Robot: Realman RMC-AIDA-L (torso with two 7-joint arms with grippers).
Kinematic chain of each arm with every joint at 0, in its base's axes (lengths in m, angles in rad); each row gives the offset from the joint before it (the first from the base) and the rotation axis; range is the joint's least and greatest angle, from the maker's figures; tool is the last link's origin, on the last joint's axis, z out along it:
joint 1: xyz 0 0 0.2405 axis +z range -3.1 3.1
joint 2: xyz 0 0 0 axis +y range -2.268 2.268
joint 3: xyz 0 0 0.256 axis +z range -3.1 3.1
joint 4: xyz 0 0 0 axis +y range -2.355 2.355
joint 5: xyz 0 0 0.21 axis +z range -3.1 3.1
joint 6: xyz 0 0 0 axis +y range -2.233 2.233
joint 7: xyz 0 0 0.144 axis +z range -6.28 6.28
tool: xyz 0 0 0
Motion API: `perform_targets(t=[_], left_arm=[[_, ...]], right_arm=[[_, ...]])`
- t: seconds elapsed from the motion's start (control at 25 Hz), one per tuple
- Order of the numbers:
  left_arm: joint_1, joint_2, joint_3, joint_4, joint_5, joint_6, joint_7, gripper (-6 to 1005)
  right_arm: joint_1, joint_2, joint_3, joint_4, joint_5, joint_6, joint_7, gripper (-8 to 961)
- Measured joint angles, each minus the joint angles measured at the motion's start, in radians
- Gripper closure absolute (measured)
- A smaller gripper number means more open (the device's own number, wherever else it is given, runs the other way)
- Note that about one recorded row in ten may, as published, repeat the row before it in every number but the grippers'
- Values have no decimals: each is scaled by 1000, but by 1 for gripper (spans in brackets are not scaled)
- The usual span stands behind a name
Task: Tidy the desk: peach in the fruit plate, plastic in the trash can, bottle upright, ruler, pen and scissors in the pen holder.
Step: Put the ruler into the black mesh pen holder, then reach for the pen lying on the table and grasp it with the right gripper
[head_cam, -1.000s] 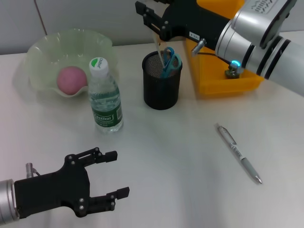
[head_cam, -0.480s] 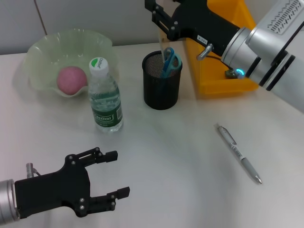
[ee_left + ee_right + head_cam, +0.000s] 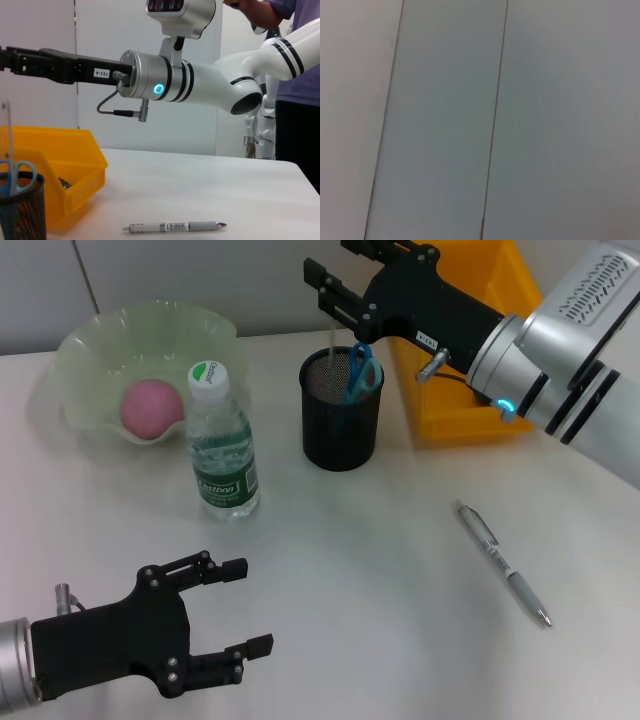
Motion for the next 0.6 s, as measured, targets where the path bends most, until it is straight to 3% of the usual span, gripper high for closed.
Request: perform_targets(t=[0.32,0.56,0.6], left_arm=[[2,1,0,0,0,0,1,201],[5,2,0,0,1,3,1,202],[5,3,0,0,0,4,1,202]], right_arm=[[-25,-2,9,-31,1,-1,58,415],[-158,-10,13,-265,-87,71,275,408],[-190,-11,20,-338,-149,100,368,351]])
